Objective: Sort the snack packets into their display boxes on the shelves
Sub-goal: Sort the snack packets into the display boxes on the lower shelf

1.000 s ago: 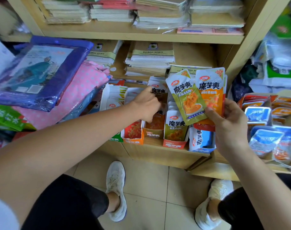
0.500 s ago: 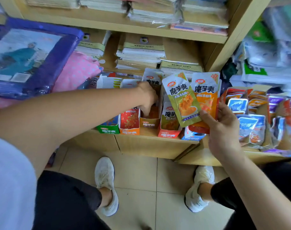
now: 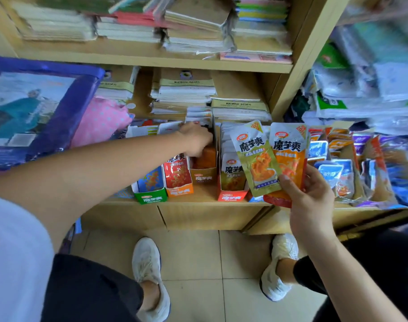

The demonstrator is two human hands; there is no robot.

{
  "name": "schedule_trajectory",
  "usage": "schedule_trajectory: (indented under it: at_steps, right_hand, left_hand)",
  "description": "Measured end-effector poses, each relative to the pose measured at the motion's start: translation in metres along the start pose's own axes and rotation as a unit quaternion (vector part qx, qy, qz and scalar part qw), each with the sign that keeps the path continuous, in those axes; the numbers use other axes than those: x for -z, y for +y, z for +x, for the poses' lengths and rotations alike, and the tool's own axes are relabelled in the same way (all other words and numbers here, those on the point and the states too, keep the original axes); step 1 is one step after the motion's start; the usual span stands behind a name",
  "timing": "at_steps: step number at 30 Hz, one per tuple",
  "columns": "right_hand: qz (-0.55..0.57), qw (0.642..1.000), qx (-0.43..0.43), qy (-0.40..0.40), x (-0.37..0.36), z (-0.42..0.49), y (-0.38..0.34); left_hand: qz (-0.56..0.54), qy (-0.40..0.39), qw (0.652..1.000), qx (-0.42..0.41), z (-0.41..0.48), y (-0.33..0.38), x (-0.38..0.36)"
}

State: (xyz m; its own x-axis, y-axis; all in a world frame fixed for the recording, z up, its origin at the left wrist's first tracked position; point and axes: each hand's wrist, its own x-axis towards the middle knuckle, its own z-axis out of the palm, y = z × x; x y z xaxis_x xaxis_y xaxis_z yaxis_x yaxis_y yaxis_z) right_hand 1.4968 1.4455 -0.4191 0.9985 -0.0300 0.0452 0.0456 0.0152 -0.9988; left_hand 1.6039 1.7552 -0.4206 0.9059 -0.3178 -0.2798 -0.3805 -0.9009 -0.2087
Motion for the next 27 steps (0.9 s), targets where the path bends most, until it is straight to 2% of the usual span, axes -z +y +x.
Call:
schedule_trajectory:
  at_steps: [8, 18, 21, 26, 27]
  right_hand:
    - [0.020, 1.000, -0.014, -0.015, 0.000, 0.005, -0.002]
    - [0.021, 0.999, -0.030, -0.015, 0.003, 0.005, -0.002]
    - [0.025, 0.999, -0.029, -0.008, 0.001, 0.005, -0.002]
    - [0.044, 0.998, -0.038, -0.009, -0.007, 0.006, 0.005]
    - [0.049, 0.998, -0.044, -0.015, -0.010, 0.005, 0.006]
  left_hand:
    - [-0.153, 0.075, 0.985, -0.038, -0.024, -0.010, 0.009]
    - [-0.271, 0.191, 0.943, 0.025, -0.052, 0.000, -0.011]
    - [-0.406, 0.221, 0.884, 0.069, -0.071, 0.015, -0.013]
    - [-0.615, 0.278, 0.734, 0.073, -0.096, 0.069, -0.014]
    - [-0.637, 0.281, 0.715, 0.065, -0.097, 0.082, -0.013]
